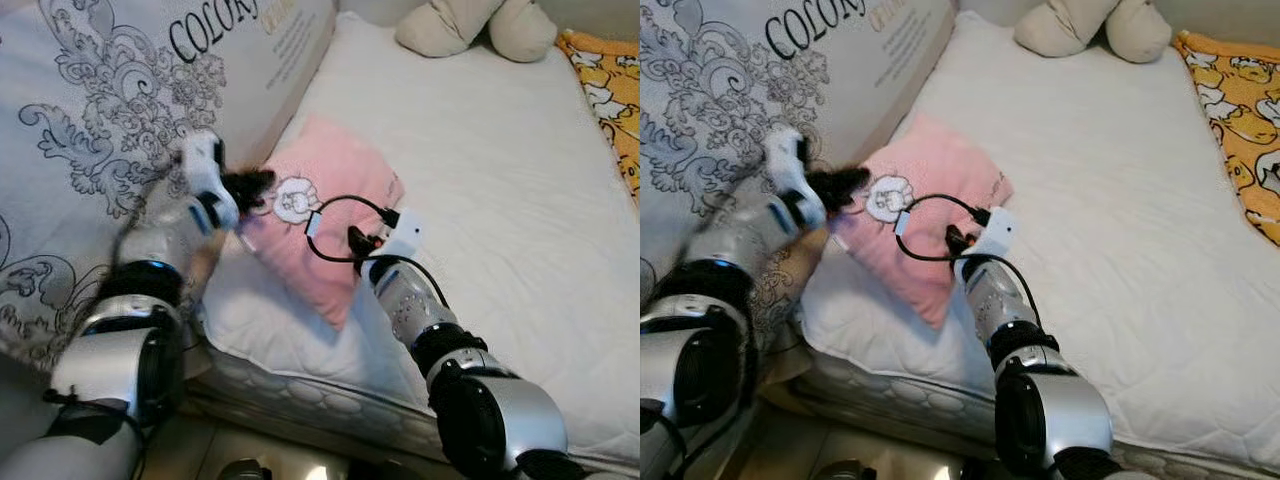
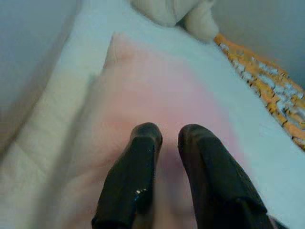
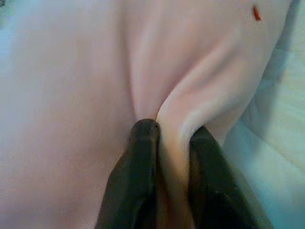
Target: Clean up the room
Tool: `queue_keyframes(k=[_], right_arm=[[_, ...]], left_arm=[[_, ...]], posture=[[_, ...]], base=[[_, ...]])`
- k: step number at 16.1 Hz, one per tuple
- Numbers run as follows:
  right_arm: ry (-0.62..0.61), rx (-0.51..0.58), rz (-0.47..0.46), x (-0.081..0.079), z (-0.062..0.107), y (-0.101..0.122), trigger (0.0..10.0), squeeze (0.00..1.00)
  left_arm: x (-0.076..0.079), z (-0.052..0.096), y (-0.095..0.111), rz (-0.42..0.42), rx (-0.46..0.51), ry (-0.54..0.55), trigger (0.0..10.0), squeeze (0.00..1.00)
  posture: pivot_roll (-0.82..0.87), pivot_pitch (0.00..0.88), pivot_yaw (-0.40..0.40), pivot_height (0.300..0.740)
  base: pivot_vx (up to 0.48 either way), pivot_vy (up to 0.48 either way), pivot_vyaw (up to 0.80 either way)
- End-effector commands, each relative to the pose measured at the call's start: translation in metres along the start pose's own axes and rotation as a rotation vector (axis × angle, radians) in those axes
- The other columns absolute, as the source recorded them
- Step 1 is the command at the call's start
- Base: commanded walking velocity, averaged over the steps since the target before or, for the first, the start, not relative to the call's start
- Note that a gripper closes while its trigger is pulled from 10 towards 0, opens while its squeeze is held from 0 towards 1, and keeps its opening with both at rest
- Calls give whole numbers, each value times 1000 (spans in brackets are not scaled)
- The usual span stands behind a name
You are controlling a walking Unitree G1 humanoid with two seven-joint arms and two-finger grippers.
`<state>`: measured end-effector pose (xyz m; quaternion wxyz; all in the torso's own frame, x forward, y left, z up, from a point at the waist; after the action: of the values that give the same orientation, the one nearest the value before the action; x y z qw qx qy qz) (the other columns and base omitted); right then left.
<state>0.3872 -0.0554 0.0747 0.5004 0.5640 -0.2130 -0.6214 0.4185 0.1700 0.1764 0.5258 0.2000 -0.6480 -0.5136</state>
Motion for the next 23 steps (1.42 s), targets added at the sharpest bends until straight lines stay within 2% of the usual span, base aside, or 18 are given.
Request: queue_keyframes(k=[1,3,5,6,7,8,9,10,11,12,13,14,15,17,19,21,22,23], right_arm=[[54,27,36,-15,-4,10,0,545],[74,38,53,-22,-6,18,0,576],[100,47,71,-31,-8,23,0,655],[108,51,74,-35,-9,26,0,675],[107,49,86,-38,-10,29,0,678],[69,29,129,-33,-10,25,0,620],[64,28,134,-32,-10,25,0,604],[27,58,261,-26,-9,27,10000,165],[23,77,308,-25,-8,28,10000,235],[10,118,369,-24,-5,29,10000,1000],[-15,154,411,-21,-3,31,10000,1000],[-29,164,414,-19,-2,31,10000,1000],[-40,219,401,-18,3,35,10000,1000],[-35,306,482,-18,15,40,10000,1000],[-35,369,531,-8,42,34,10000,1000],[-20,352,524,2,71,18,10000,1000],[-18,346,514,5,78,14,10000,1000],[-9,339,510,9,93,7,10000,1000]], left_arm=[[1,4,9,-3,21,-16,0,0],[0,16,25,-24,56,-13,0,0],[-1,27,37,-41,84,-11,0,0],[-1,31,39,-51,86,-6,0,0],[-3,35,34,-92,60,43,0,0],[-5,37,27,-117,37,71,9373,0],[-4,37,27,-119,37,71,10000,0],[-6,39,20,-204,28,100,10000,0],[-6,39,17,-226,25,102,10000,0],[-6,38,8,-294,13,101,10000,1000],[-7,34,-3,-367,-19,109,10000,1000],[-7,32,-7,-373,-31,108,10000,1000],[-12,27,-15,-372,-59,116,10000,1000],[-17,23,-18,-391,-86,128,10000,1000],[-25,19,-16,-403,-91,161,10000,1000],[-32,17,-12,-412,-94,190,10000,1000],[-34,17,-11,-404,-94,201,10000,1000],[-38,17,-8,-392,-95,217,10000,1000]], posture=[[97,73,-35,740],[111,74,-44,740],[122,75,-51,740],[131,76,-56,740],[140,79,-63,740],[138,80,-63,740],[138,80,-63,740],[132,83,-64,740],[125,84,-63,740],[108,84,-57,740],[101,85,-52,740],[101,85,-52,740],[84,88,-45,740],[63,92,-37,740],[33,99,-25,740],[6,104,-16,740],[3,104,-16,740],[-12,106,-10,740]], base=[[0,0,0],[0,0,0],[0,0,0],[0,0,0],[0,0,0],[0,0,0],[0,0,0],[0,0,0],[0,0,0],[0,0,0],[0,0,0],[0,0,0],[0,0,0],[0,0,0],[0,0,0],[0,0,0],[0,0,0],[0,0,0]])
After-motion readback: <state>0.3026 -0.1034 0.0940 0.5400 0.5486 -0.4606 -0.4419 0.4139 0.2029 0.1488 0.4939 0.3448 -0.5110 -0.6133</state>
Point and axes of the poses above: a point about 5 cm out from each wrist's last joint towards the gripper, its own z axis pointing back from the gripper into the wrist, its own y axis along the axis of the wrist's last joint, x = y × z, the point moved 3 cm from there along -z, pointing out of the wrist towards the gripper, and after that the axes turned 7 degrees about z, right-handed, at the moved point
